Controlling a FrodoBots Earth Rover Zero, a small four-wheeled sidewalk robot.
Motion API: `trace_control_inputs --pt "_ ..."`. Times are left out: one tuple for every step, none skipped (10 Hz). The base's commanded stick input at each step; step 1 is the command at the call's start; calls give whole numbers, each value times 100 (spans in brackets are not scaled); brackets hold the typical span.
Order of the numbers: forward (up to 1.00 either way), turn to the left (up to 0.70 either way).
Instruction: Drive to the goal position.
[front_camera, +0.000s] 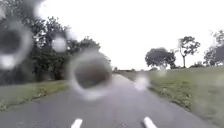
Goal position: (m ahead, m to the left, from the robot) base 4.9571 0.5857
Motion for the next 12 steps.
trace_control_inputs --pt "70 0" --pt "70 0" --pt "70 0" --pt "70 0" --pt "70 0" --pt "70 0" --pt "70 0" --pt "70 0" --pt "70 0" --pt "70 0" --pt "70 0" --pt "70 0"
